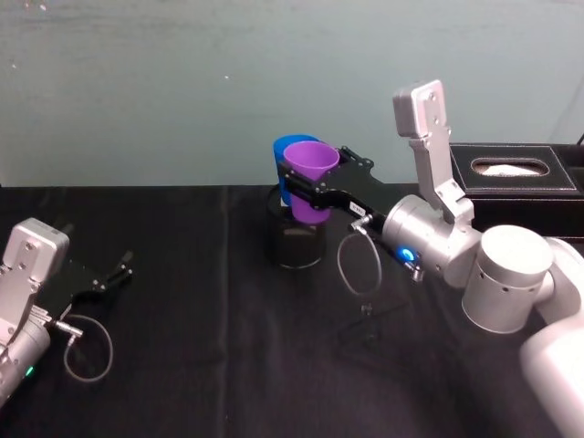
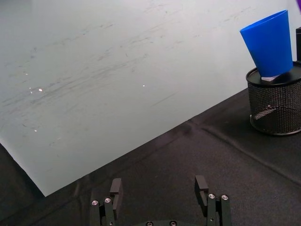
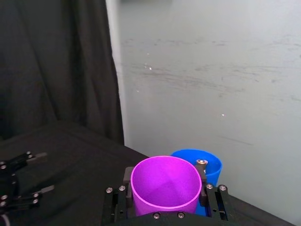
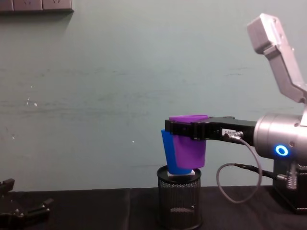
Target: Pick up one cup with a gripper and tap it against the other cup.
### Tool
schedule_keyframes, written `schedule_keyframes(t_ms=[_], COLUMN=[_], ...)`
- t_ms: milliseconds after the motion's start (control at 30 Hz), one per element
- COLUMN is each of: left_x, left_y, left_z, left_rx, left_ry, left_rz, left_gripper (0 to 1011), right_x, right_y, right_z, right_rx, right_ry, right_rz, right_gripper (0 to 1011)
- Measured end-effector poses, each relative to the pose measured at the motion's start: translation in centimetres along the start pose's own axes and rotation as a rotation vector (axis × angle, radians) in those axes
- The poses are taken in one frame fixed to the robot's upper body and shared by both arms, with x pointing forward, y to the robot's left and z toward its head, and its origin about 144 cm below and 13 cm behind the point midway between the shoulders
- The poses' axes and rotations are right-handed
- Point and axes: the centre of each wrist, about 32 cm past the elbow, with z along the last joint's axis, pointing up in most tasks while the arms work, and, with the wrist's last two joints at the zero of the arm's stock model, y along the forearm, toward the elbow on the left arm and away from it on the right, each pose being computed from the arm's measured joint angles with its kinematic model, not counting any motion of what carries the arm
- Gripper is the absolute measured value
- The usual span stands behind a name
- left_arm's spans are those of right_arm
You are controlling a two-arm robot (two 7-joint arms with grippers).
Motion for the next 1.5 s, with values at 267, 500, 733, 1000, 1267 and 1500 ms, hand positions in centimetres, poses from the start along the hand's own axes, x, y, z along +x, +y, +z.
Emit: schedule_keyframes(t_ms=[267, 500, 733, 1000, 1267, 1500], left_x=[0.0, 0.0, 0.0, 0.0, 0.0, 0.0], left_y=[0.0, 0.0, 0.0, 0.0, 0.0, 0.0], left_z=[0.0, 0.0, 0.0, 0.0, 0.0, 0.0], left_rx=[0.000, 0.000, 0.000, 0.000, 0.000, 0.000], left_ry=[0.000, 0.000, 0.000, 0.000, 0.000, 0.000], left_rz=[0.000, 0.000, 0.000, 0.000, 0.000, 0.000], left_gripper=[1000, 1000, 1000, 1000, 1000, 1000], right_x=[-0.9, -1.5, -2.0, -2.9, -3.7, -4.0], right_y=[-2.0, -3.8, -5.7, -7.3, -7.6, -7.6], right_z=[-0.1, -0.6, -2.1, -5.6, -8.9, -10.7], right_rx=[-0.001, -0.006, -0.018, 0.001, 0.001, -0.020], right_ry=[-0.014, -0.018, -0.027, -0.041, -0.053, -0.050], right_rz=[0.043, 0.063, 0.073, 0.096, 0.078, 0.064], right_gripper=[762, 762, 762, 762, 762, 762])
